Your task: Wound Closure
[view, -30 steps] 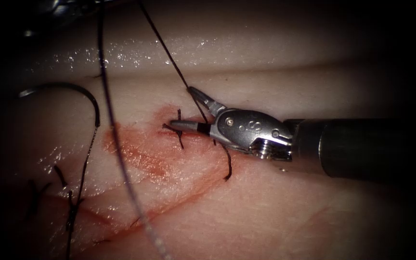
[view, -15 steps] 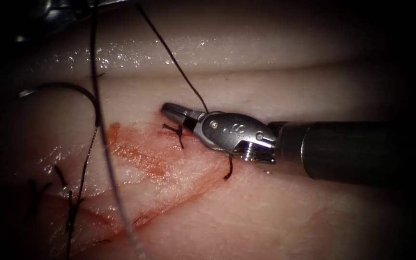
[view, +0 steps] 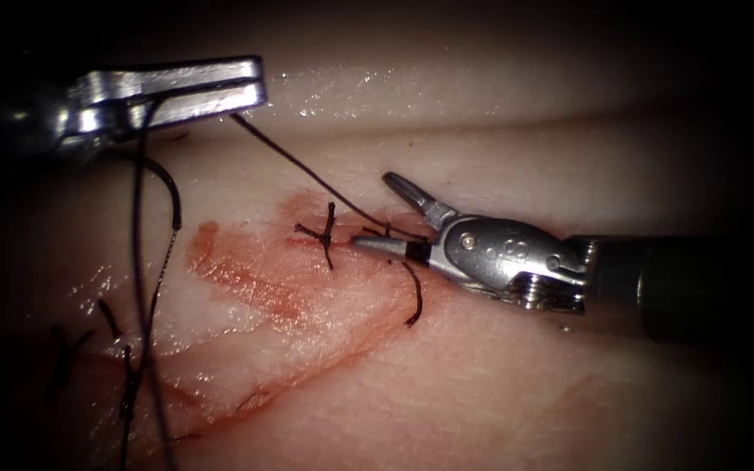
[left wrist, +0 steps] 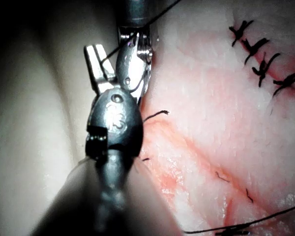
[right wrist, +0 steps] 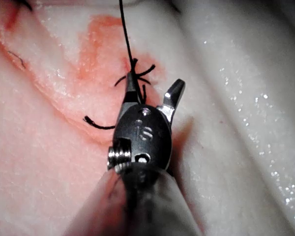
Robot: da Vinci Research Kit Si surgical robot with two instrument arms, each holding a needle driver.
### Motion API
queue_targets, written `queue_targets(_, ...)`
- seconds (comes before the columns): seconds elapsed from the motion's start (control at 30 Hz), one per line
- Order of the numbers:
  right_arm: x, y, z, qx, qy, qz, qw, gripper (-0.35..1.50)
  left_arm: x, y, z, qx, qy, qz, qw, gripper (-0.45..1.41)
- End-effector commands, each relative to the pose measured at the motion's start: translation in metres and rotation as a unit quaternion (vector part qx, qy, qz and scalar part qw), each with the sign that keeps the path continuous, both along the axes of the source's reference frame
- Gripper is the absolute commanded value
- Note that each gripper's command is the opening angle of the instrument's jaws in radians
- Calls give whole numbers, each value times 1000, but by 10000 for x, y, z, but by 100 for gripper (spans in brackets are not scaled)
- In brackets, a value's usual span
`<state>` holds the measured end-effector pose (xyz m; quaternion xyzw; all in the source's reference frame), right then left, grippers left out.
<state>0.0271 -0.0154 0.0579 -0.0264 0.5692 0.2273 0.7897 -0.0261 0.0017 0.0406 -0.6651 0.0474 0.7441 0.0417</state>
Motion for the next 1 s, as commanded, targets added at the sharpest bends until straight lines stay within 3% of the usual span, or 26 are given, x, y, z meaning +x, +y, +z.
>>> queue_targets(0.03, -25, 7, -5, -3, -3, 9, 1000, 129, -15, -7, 8, 0, -7, 2, 1000, -45)
queue_targets(0.2, -94, 25, -37, -19, -22, 21, 999, 129, -88, -56, 32, 3, -39, 18, 999, -45)
queue_targets(0.43, -135, 34, -53, -32, -47, 32, 998, 129, -177, -113, 81, 20, -57, 84, 995, -45)
queue_targets(0.57, -147, 34, -50, -42, -77, 20, 996, 131, -191, -131, 116, 36, -45, 110, 992, -45)
queue_targets(0.73, -149, 38, -46, -45, -86, 13, 995, 135, -197, -153, 178, 55, 13, 146, 988, -45)
queue_targets(1.0, -146, 46, -43, -54, -94, 10, 994, 131, -198, -169, 271, 43, 117, 160, 979, -43)
